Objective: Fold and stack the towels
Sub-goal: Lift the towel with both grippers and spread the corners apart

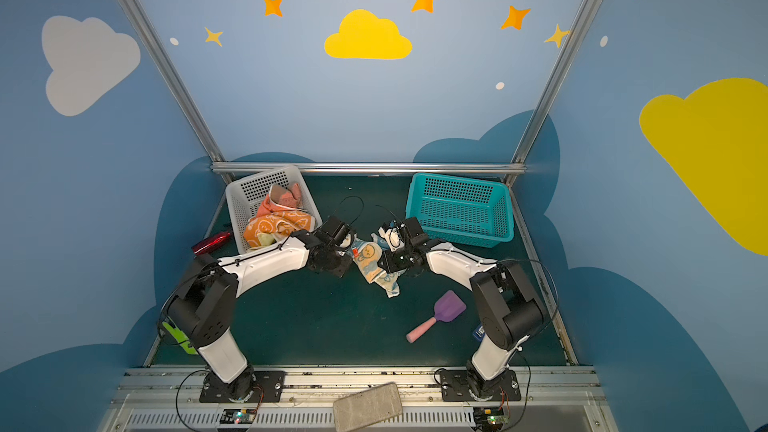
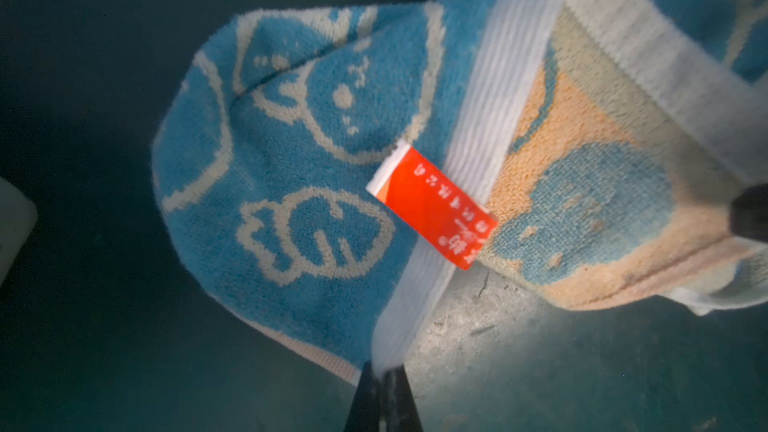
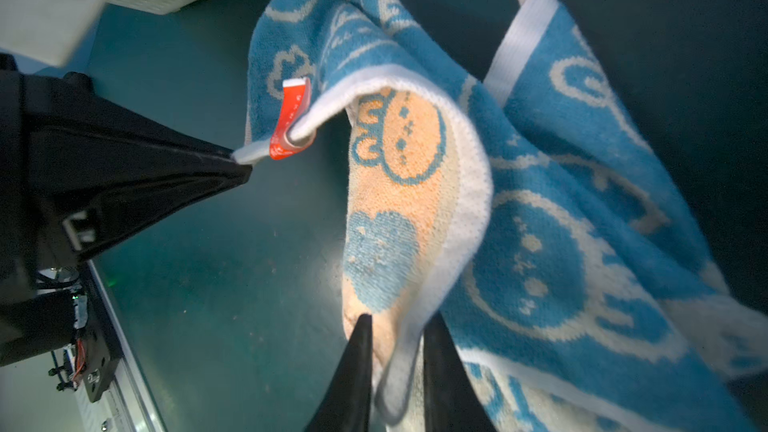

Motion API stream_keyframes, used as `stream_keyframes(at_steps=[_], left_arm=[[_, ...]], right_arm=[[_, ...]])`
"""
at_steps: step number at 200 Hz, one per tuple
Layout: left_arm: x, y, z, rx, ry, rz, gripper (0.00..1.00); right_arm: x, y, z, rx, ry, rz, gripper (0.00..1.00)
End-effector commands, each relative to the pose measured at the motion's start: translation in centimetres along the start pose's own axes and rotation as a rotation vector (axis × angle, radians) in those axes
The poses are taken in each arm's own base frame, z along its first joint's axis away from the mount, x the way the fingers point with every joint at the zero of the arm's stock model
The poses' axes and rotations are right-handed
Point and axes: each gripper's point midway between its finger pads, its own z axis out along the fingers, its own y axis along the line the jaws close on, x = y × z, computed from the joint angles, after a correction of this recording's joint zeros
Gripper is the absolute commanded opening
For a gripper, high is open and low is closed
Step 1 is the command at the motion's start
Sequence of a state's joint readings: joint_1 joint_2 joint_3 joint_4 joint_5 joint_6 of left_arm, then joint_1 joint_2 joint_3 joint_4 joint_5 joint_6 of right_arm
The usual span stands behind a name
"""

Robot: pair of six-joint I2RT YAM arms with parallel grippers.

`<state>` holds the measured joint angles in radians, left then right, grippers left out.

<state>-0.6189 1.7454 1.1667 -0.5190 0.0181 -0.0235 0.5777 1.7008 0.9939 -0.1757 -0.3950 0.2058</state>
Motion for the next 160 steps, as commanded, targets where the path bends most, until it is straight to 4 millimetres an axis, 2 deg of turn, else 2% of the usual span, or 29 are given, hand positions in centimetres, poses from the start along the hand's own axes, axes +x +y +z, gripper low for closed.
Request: stream_keyframes(at_steps=[1,23,44,71,117,134,160], left_arm=[[0.0,0.0,-0.6,0.009,-0.014,-0.012,0.04],[0.0,0.2,-0.5,0.006,-0.014,-0.016,0.04],[0.0,0.3,-0.5,0.002,-0.016,-0.021,0.04],[0.0,0.5,-0.7,-0.005,-0.026,-0.031,0.04],[-0.5,1.1,-1.4,-0.019,-0.056,-0.056,0.04],[-1.3,1.7,-2.4,-0.048,-0.085,-0.074,0.04],[-3.8,3.0,-5.9,-0.119,-0.186,-0.107,0.04]], right_arm=[[0.2,0.3,1.3,-0.040,0.023,0.017,0.25],[0.5,-0.1,2.0,-0.040,0.030,0.036,0.26],[0.7,-0.3,2.2,-0.033,0.036,0.048,0.20],[0.6,-0.8,1.7,0.007,0.029,0.048,0.02],[0.1,-1.7,0.8,0.094,0.040,0.025,0.00],[-0.7,-1.8,-0.2,0.134,0.028,-0.006,0.00],[-4.1,-1.6,-4.1,0.240,-0.060,-0.077,0.00]])
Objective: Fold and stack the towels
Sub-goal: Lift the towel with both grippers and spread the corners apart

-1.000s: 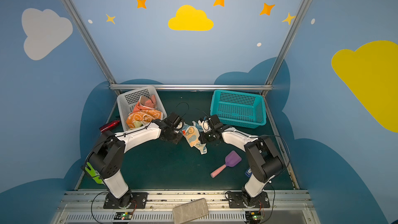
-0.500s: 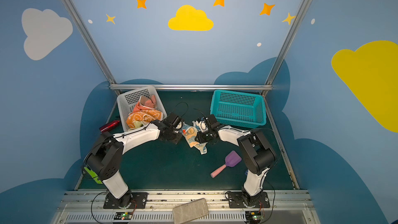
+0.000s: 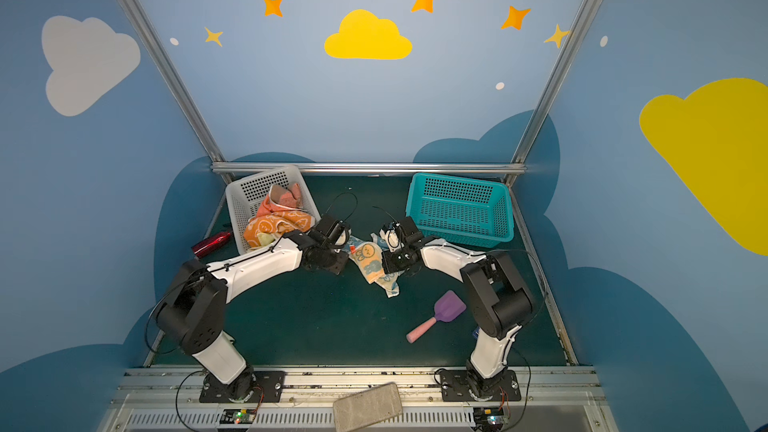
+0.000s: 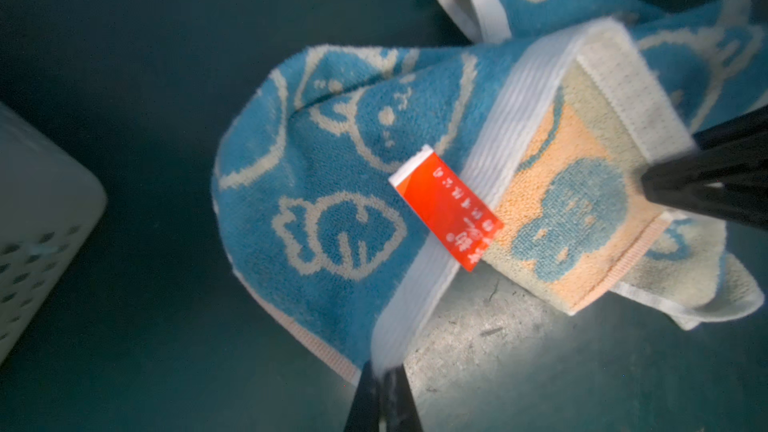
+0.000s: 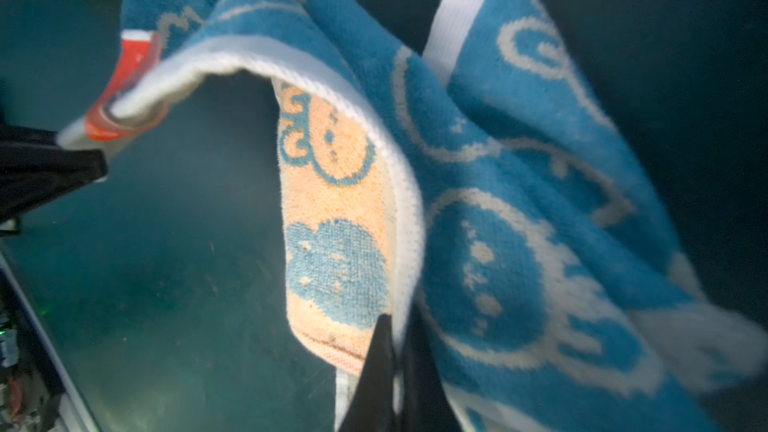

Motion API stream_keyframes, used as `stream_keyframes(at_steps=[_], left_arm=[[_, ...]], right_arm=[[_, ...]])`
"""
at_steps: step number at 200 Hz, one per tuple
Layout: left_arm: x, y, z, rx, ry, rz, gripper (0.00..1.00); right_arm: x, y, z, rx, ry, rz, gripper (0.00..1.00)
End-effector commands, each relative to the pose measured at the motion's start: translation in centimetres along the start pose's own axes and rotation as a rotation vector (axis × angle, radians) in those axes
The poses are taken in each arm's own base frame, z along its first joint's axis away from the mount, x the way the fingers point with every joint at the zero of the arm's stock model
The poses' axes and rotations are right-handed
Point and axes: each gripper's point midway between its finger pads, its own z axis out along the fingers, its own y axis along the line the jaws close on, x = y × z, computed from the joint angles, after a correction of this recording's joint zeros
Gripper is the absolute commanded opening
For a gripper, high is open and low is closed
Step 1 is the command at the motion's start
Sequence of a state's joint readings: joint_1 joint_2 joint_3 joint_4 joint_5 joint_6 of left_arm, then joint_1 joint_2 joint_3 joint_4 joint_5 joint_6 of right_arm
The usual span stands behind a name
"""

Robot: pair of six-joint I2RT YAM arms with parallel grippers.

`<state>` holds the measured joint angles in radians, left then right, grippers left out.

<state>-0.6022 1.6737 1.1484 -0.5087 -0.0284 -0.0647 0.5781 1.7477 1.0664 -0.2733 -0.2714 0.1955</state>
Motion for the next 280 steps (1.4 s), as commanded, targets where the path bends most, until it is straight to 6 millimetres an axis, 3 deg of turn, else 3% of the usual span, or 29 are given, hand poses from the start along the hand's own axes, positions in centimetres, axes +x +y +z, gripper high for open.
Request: stream_keyframes(at_steps=[1,33,79,110,139,177,220,250,280], left_arm=[[-3.3,1.6,-3.8,-0.076,-0.123,-0.048,0.04],[-7.6,3.4,-9.6,-0.148,-0.310,-0.135,0.04],[-12.9,2.8,-18.5,-0.088,-0.538,-0.121,0.04],[-14.5,2.7,-24.5,-0.072,-0.624,-0.096,0.04],[-14.7,1.8,-30.0,-0.013,-0.707,-0.059,0.04],[-13.5,-0.4,-36.5,0.119,-0.821,0.003,0.04],[-11.5,-1.8,-41.6,0.217,-0.926,0.036,0.04],[-9.5,-2.7,-43.6,0.312,-0.959,0.042,0.04],[-8.2,-2.9,-44.0,0.359,-0.970,0.028,0.04]], right_arm=[[-3.8,0.2,-4.9,0.114,-0.113,-0.084,0.00],[-8.4,-0.4,-12.0,0.290,-0.289,-0.124,0.00],[-14.3,2.5,-22.2,0.353,-0.714,-0.304,0.00],[-15.4,4.5,-29.2,0.383,-0.837,-0.364,0.00],[-15.4,6.5,-33.4,0.380,-0.907,-0.444,0.00],[-14.2,10.5,-38.1,0.274,-0.991,-0.555,0.00],[-12.5,14.4,-41.9,0.133,-1.040,-0.631,0.00],[-10.4,16.3,-42.9,0.055,-1.054,-0.669,0.00],[-9.2,16.6,-42.8,0.021,-1.058,-0.670,0.00]])
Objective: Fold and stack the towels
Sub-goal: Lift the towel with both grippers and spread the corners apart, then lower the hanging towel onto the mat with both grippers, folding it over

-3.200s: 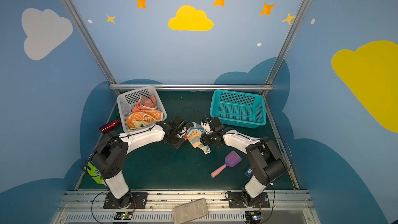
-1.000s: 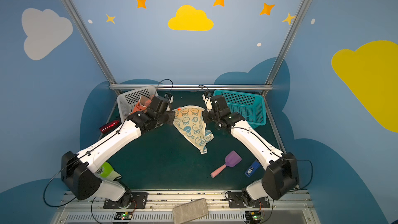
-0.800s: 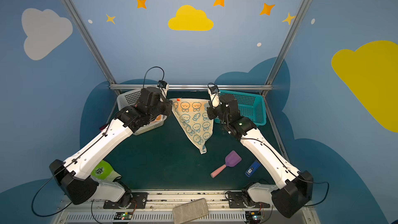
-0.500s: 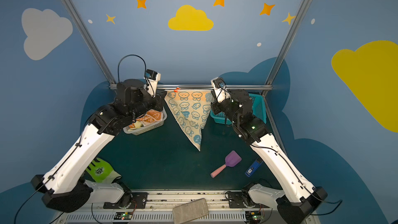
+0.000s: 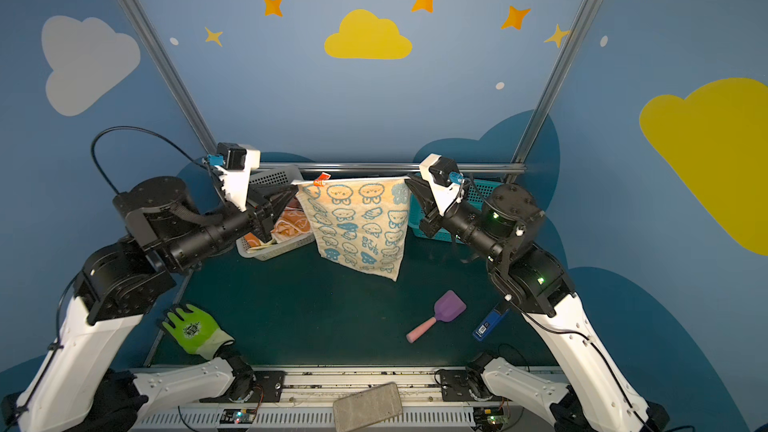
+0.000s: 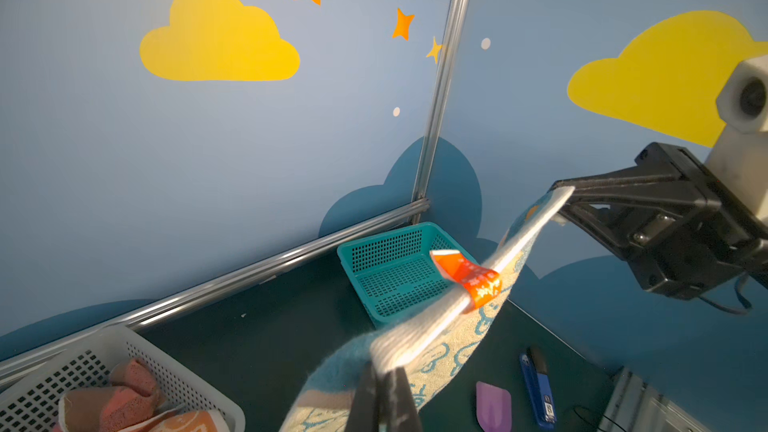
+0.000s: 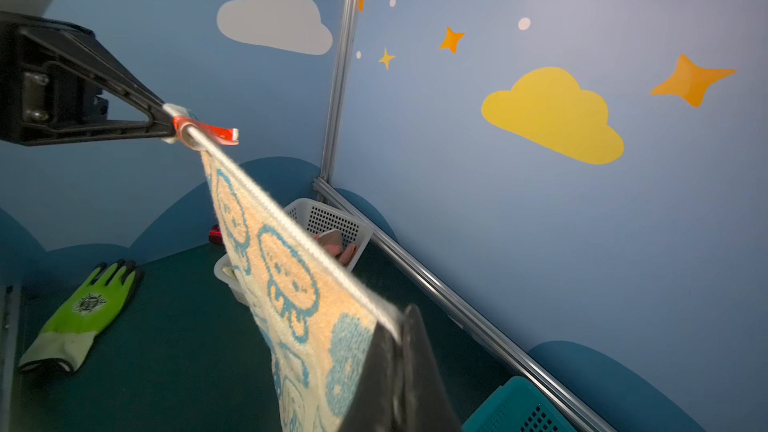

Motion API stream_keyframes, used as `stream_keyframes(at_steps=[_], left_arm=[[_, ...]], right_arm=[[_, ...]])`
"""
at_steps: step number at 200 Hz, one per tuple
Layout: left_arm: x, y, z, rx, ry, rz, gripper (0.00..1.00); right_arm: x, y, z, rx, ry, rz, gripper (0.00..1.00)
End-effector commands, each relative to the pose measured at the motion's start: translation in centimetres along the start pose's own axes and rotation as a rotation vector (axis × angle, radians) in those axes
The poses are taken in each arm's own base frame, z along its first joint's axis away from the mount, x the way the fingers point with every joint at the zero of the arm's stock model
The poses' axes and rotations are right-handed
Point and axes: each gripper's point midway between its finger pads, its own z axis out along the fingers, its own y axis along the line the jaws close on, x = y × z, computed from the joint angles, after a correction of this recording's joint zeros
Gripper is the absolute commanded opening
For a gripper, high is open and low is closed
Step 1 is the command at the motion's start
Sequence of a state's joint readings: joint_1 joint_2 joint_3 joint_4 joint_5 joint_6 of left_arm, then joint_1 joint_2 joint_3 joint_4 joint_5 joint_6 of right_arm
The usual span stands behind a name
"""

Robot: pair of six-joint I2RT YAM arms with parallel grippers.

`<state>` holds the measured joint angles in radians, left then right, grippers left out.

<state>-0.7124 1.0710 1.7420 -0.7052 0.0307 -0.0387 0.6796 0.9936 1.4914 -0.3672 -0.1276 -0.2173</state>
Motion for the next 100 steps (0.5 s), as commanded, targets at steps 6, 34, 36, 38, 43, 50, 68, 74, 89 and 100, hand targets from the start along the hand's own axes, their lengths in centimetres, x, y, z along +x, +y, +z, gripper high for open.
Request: stream_keyframes(at_steps=[6,34,36,38,43,50,68,74,89,100], left_arm=[[0.3,-0.3,-0.7,0.023,-0.013,-0.035,0.04],[1.3,0.3,0.4,-0.013,0.013,-0.039,0.04],[1.4,0.5,0.6,-0.022,0.016,-0.038,0.04],[1.5,0.6,0.7,-0.029,0.018,-0.037,0.04],[1.8,0.9,1.2,-0.046,0.028,-0.031,0.04],[2.1,1.4,1.8,-0.074,0.040,-0.020,0.04],[3.2,2.8,3.7,-0.148,0.082,0.005,0.04],[3.6,3.3,4.4,-0.173,0.098,0.012,0.04],[4.7,4.8,6.0,-0.245,0.136,0.018,0.04],[5.7,6.0,7.1,-0.288,0.164,0.023,0.04]], right_arm=[[0.5,0.6,-0.8,-0.013,0.001,0.017,0.00],[2.3,-0.5,0.1,0.053,0.054,0.020,0.00],[2.6,-0.7,0.2,0.062,0.060,0.019,0.00],[2.7,-0.7,0.3,0.066,0.064,0.017,0.00],[3.1,-1.0,0.5,0.078,0.073,0.013,0.00],[3.7,-1.3,0.9,0.097,0.089,0.007,0.00],[5.5,-2.3,2.2,0.134,0.138,0.003,0.00],[6.1,-2.6,2.6,0.145,0.152,0.002,0.00],[7.6,-3.5,3.8,0.167,0.188,0.005,0.00],[8.9,-4.3,4.9,0.183,0.216,0.010,0.00]])
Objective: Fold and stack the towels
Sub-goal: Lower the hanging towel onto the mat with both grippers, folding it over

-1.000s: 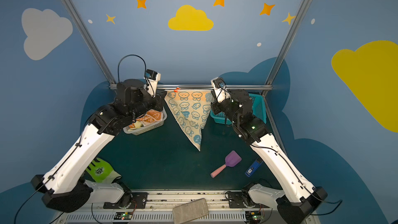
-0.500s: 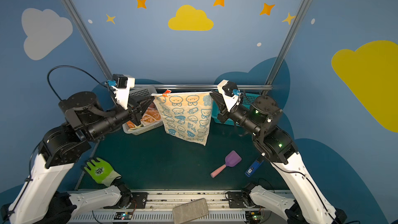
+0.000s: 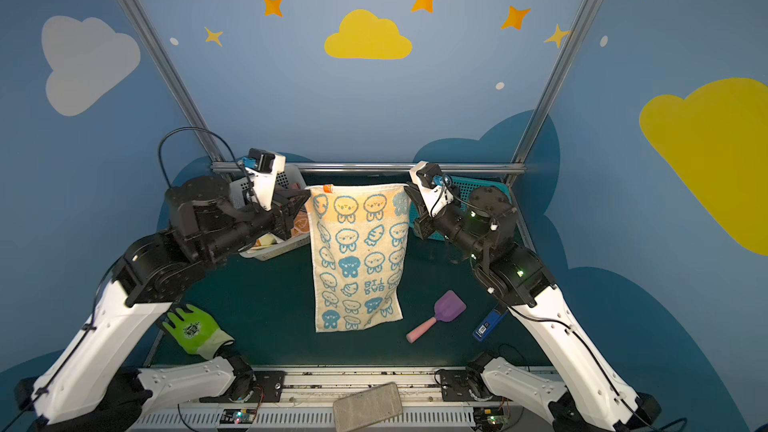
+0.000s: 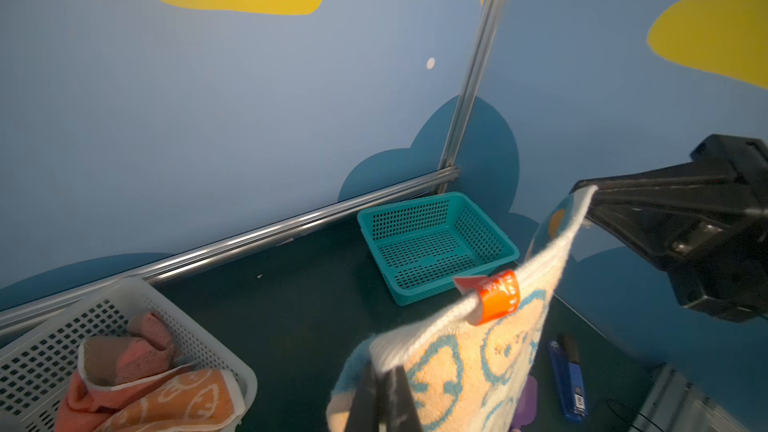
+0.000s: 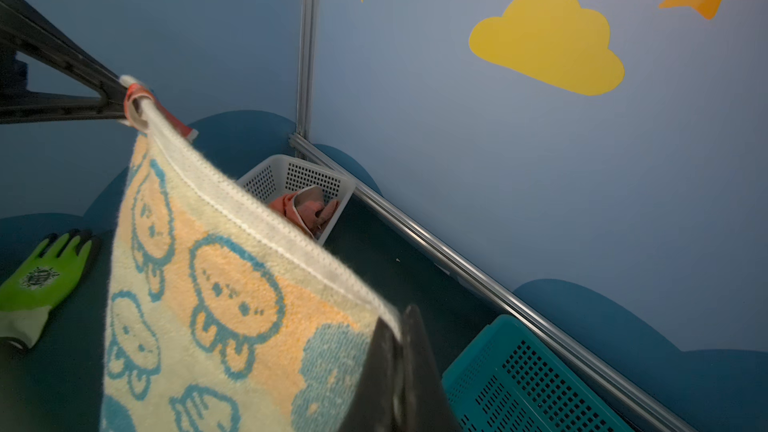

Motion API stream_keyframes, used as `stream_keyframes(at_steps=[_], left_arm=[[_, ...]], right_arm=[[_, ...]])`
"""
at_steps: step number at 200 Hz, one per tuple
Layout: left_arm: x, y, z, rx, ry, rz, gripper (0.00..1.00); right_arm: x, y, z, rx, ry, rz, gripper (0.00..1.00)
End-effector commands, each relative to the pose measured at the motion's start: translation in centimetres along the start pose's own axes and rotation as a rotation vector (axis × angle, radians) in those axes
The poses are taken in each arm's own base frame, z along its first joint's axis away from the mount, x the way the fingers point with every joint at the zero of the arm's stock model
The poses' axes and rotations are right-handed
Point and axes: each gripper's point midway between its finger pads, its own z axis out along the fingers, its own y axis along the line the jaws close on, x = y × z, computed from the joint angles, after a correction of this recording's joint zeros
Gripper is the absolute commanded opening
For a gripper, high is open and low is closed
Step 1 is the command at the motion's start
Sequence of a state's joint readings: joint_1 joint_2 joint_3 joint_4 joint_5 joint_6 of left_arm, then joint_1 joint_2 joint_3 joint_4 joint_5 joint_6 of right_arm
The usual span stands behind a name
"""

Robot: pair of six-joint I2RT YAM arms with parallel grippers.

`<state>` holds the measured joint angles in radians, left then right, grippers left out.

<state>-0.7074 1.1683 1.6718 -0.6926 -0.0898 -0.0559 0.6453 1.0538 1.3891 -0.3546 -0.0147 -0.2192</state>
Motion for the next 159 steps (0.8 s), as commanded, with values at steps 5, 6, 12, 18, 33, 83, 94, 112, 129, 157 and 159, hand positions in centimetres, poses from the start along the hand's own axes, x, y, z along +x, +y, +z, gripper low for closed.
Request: stream_keyframes(at_steps=[5,6,12,18,33,83,94,112,129,157,159], left_arm=[[1.3,3.3,3.2,-0.158,0.041,0.019,0.04],[1.3,3.4,3.3,-0.160,0.042,0.018,0.04],[1.7,4.1,4.1,-0.185,0.056,0.015,0.04],[2.2,4.9,4.9,-0.210,0.069,0.012,0.04],[3.2,6.9,6.9,-0.273,0.099,0.008,0.04],[6.3,14.3,13.6,-0.441,0.182,-0.026,0.04],[7.5,15.5,15.2,-0.465,0.213,-0.027,0.04],[9.8,17.0,17.4,-0.508,0.280,-0.028,0.04],[12.2,17.9,19.1,-0.536,0.342,-0.020,0.04],[15.1,18.6,21.1,-0.545,0.400,-0.022,0.04],[15.3,18.6,21.2,-0.545,0.403,-0.023,0.04]], right_arm=[[2.0,-2.1,2.8,0.076,0.047,0.004,0.00],[2.2,-2.2,3.0,0.077,0.051,0.005,0.00],[2.8,-2.6,3.7,0.083,0.065,0.009,0.00],[3.3,-2.9,4.4,0.087,0.077,0.015,0.00],[4.5,-3.7,6.3,0.093,0.106,0.026,0.00],[9.1,-6.3,12.4,0.128,0.204,0.062,0.00],[10.2,-6.8,13.6,0.134,0.228,0.068,0.00],[12.3,-7.0,15.2,0.125,0.267,0.075,0.00],[14.5,-6.9,16.5,0.106,0.299,0.076,0.00],[18.1,-6.8,17.8,0.077,0.343,0.077,0.00],[18.4,-6.7,17.9,0.070,0.348,0.079,0.00]])
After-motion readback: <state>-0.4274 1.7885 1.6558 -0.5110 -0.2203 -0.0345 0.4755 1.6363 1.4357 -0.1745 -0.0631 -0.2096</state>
